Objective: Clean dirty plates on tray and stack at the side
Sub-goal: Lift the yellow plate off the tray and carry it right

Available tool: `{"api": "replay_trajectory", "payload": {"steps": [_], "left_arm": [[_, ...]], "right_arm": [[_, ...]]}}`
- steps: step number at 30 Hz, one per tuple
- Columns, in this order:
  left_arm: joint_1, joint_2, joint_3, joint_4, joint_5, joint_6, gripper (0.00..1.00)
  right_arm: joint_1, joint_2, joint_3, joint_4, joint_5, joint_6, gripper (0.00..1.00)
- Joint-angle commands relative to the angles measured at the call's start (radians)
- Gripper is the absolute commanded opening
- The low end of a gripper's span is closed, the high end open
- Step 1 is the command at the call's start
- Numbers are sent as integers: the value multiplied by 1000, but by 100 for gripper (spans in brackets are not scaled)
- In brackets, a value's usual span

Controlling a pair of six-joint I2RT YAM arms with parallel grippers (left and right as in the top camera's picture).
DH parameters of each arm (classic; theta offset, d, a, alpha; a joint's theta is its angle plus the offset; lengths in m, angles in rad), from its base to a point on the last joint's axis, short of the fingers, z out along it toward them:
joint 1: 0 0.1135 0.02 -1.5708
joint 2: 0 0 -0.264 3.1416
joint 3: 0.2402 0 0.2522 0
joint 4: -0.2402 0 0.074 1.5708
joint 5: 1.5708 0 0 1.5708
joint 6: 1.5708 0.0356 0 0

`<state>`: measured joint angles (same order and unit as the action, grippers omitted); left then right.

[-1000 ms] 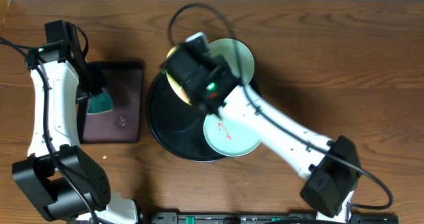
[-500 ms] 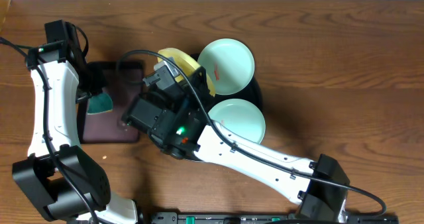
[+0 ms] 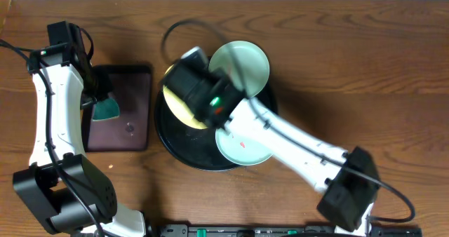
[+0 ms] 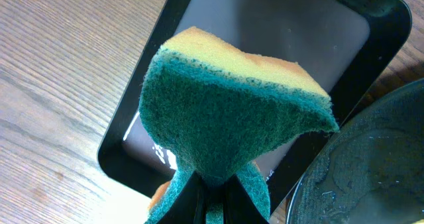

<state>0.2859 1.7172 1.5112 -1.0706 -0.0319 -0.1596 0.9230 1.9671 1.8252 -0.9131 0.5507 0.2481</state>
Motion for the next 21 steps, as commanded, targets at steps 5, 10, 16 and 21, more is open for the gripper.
{"api": "replay_trajectory", "payload": {"steps": [5,10,16,21], "left_arm": [[-3,6,-10,-6,-2,5,7],[-3,6,-10,-7,-2,5,7],[-3,6,-10,-6,-2,5,8],[-3,6,-10,-5,-2,5,7]], "right_arm": [[-365,-184,13,-74,-589,78,1],[-634,-282,13,-177,-676,79,2],[-871,-304,-16,-306,-551,64,1],[-979,-305,-169,-274,-551,50,1]]}}
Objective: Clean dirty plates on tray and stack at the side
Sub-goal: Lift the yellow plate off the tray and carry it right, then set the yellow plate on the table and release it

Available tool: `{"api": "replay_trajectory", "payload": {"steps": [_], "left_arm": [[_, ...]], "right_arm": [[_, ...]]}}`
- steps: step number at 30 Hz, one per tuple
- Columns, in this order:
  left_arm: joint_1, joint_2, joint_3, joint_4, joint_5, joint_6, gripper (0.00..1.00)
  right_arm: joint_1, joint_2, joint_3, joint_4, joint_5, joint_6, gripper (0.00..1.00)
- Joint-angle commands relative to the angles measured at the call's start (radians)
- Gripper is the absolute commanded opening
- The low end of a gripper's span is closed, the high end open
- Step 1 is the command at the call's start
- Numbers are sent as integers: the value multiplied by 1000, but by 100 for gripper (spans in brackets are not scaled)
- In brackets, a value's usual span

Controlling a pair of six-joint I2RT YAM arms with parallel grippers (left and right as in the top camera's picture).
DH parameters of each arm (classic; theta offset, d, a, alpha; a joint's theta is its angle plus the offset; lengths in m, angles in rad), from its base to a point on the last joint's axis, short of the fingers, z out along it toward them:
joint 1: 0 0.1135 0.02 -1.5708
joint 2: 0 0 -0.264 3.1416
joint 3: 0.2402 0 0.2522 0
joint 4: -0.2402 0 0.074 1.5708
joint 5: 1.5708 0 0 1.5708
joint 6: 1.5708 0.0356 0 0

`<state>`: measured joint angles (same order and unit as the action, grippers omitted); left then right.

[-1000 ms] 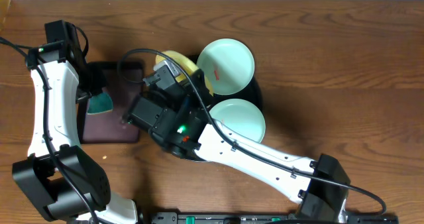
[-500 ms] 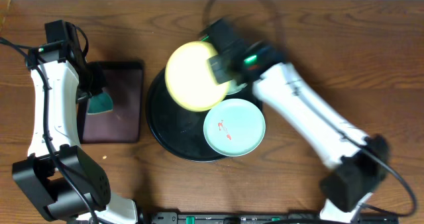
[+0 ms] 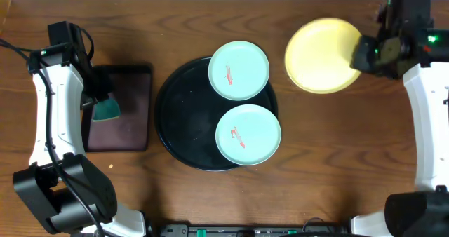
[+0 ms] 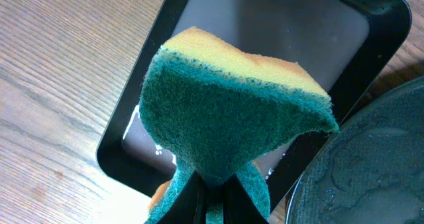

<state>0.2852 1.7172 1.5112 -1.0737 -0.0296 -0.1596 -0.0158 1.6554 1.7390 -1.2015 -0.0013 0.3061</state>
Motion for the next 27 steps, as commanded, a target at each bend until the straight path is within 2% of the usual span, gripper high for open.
{"api": "replay_trajectory", "payload": {"steps": [1,10,19,27], "left_arm": [[-2,6,-10,-2,-5,5,7],[-2,6,-10,2,-5,5,7],[-2,6,-10,2,-5,6,7],[-2,6,-10,3,-4,5,7]], "right_arm": [[-66,7,-159,57,0,-8,1],[-129,7,-505,306,-37,-8,1],[-149,7,-687,489,-32,-23,2],[-181,7,-695,500,-58,-24,20]]}}
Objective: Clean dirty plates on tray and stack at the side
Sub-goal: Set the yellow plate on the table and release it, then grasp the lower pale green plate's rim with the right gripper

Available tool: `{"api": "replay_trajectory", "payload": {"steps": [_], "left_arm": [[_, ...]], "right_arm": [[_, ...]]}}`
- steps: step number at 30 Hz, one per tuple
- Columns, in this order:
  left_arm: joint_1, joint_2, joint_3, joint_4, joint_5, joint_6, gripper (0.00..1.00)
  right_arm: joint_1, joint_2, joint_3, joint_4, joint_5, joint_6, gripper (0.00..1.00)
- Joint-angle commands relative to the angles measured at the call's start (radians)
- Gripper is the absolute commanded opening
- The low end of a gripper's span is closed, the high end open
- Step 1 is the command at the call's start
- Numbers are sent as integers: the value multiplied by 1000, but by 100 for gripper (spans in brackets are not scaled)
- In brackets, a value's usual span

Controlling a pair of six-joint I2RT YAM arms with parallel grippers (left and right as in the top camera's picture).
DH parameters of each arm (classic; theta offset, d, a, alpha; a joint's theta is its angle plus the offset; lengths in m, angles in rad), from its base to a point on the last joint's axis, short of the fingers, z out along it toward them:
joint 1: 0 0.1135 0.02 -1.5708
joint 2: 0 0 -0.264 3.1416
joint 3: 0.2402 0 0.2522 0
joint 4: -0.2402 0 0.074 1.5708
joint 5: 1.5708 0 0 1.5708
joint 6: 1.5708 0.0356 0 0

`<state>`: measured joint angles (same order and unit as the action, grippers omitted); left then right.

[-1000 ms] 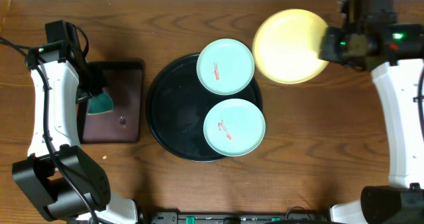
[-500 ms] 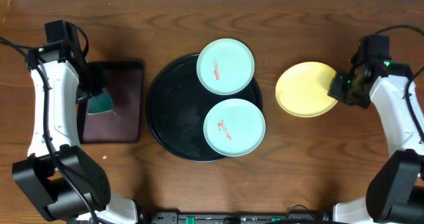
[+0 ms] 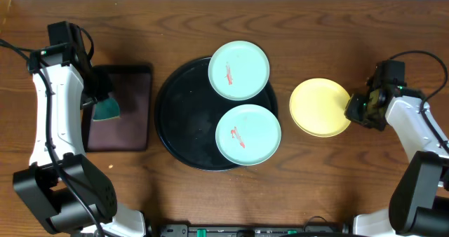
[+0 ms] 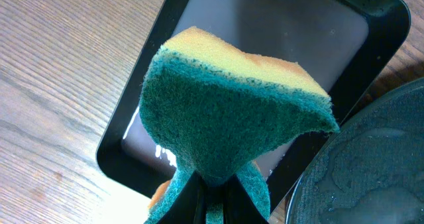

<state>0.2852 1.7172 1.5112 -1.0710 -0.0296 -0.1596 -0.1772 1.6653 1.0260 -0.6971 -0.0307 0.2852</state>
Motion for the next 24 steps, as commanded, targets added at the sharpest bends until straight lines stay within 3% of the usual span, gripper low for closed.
{"api": "replay_trajectory", "payload": {"steps": [1,10,13,24], "left_arm": [[-2,6,-10,2,-4,5,7],[-2,6,-10,2,-4,6,7],[-2,6,-10,2,-4,6,7],[-2,6,-10,3,-4,6,7]], "right_arm": [[-21,-5,39,-22,-56,-3,22],[35,-27,327,-298,-280,-127,32],[89,-27,333,-327,-338,-145,38],[375,4,245,-282,-309,-103,38]]}}
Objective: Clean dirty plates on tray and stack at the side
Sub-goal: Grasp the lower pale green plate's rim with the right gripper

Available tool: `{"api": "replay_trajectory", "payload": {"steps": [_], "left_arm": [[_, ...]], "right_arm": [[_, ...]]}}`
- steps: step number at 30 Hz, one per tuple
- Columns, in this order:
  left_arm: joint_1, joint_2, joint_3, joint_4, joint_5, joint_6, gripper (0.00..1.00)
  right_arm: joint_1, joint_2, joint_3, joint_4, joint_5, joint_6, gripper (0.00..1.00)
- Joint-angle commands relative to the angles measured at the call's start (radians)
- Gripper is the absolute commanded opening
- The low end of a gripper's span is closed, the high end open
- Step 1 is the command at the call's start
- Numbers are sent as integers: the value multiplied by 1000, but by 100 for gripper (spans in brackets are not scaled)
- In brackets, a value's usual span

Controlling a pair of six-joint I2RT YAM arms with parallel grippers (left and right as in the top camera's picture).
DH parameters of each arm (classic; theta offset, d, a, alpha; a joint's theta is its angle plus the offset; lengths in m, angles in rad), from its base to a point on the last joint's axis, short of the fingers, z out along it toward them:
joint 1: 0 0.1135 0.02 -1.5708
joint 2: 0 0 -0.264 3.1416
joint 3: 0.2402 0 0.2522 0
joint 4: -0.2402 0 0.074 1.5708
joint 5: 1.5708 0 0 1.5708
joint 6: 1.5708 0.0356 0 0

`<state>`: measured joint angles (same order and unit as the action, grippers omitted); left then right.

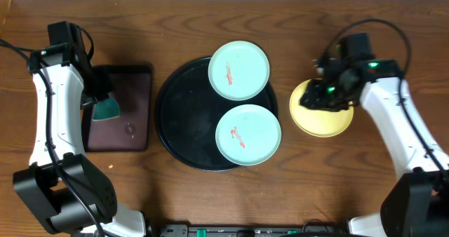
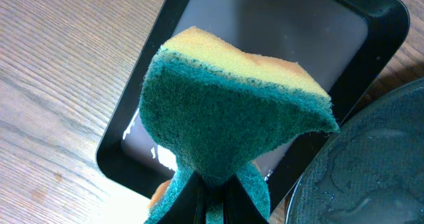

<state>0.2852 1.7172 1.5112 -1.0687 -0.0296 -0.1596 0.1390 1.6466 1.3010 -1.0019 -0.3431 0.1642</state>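
Two light teal plates, the far one (image 1: 238,70) and the near one (image 1: 248,134), lie on the round black tray (image 1: 182,125), each with red smears. A yellow plate (image 1: 324,119) lies on the table to the right of the tray. My right gripper (image 1: 327,90) hovers over that plate's far edge; its jaws are too dark to read. My left gripper (image 2: 212,201) is shut on a green and yellow sponge (image 2: 232,111), held over the small dark rectangular tray (image 2: 285,38), at the left of the overhead view where the sponge (image 1: 106,109) shows.
The small rectangular tray (image 1: 130,118) sits just left of the round tray, whose wet rim (image 2: 371,164) shows in the left wrist view. Bare wooden table (image 1: 351,181) lies around the yellow plate, and the right arm's cable loops above it.
My right gripper has moved from the yellow plate's right edge to above its far left part. The plate lies in the same spot. The left arm and sponge are unchanged.
First my right arm reached over the round tray at the yellow plate on its far left. Then the plate was at the far right of the table with the gripper. Later it lay right of the tray, where it remains. The left gripper held the sponge throughout.
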Motion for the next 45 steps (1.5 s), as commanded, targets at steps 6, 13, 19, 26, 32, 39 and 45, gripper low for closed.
{"api": "replay_trajectory", "payload": {"steps": [6,13,19,26,32,39,45], "left_arm": [[-3,6,-10,0,-3,6,8],[-9,6,-10,3,21,10,7],[-9,6,-10,3,21,10,7],[-9,6,-10,3,21,9,8],[-10,6,-10,3,22,9,7],[-13,6,-9,12,99,9,7],[-72,-3,-8,11,101,-4,7]], "right_arm": [[179,74,-92,128,85,95,38],[279,216,-99,173,115,113,33],[285,229,-98,172,115,114,4],[294,177,-75,173,118,148,1],[364,165,-44,287,107,238,1],[494,239,-44,482,111,406,1],[528,322,-44,512,120,488,1]]}}
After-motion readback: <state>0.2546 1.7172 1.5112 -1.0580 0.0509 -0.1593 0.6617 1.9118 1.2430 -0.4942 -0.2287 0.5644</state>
